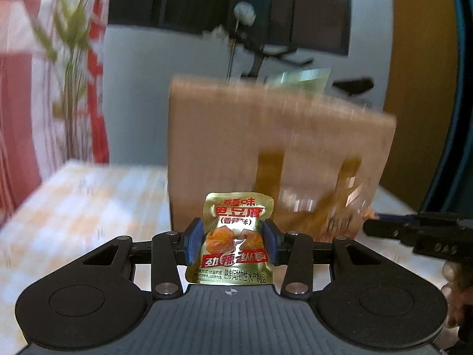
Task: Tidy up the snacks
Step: 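Lift both packets and carry them over the box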
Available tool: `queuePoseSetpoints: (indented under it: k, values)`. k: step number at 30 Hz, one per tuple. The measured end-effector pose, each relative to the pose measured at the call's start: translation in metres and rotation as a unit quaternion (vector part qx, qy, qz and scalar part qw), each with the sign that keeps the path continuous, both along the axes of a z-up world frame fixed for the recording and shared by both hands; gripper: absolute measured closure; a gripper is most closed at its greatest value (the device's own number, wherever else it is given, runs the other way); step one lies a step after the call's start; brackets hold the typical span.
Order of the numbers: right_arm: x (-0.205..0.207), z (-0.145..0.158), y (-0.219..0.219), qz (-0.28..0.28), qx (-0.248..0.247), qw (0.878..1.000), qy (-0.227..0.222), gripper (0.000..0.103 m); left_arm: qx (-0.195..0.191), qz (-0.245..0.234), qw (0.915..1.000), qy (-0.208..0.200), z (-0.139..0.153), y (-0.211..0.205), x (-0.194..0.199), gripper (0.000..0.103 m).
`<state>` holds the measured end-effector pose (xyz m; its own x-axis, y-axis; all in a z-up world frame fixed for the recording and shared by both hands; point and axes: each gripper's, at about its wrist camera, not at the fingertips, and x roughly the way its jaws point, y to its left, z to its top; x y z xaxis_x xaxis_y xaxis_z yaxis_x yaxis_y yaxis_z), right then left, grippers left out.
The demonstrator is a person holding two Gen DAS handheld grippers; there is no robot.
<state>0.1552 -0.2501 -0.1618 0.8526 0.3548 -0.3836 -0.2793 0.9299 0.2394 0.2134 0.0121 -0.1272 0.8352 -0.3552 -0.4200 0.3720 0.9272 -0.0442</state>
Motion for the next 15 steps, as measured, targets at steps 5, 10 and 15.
queuePoseSetpoints:
  k: [5, 10, 15]
  values:
    - [0.001, 0.064, -0.013, -0.005, 0.006, 0.995, -0.095, 0.082, -0.031, -0.008, 0.9975, -0.064, 0.056, -0.008, 0.014, 0.056]
    - [0.034, 0.102, -0.021, -0.024, -0.015, 0.992, -0.125, 0.082, -0.023, 0.006, 0.9948, -0.099, 0.088, -0.029, 0.052, 0.056]
    - [0.076, 0.112, -0.021, -0.044, -0.04, 0.994, -0.097, 0.082, 0.011, 0.018, 0.9964, -0.082, 0.095, -0.051, 0.103, 0.056]
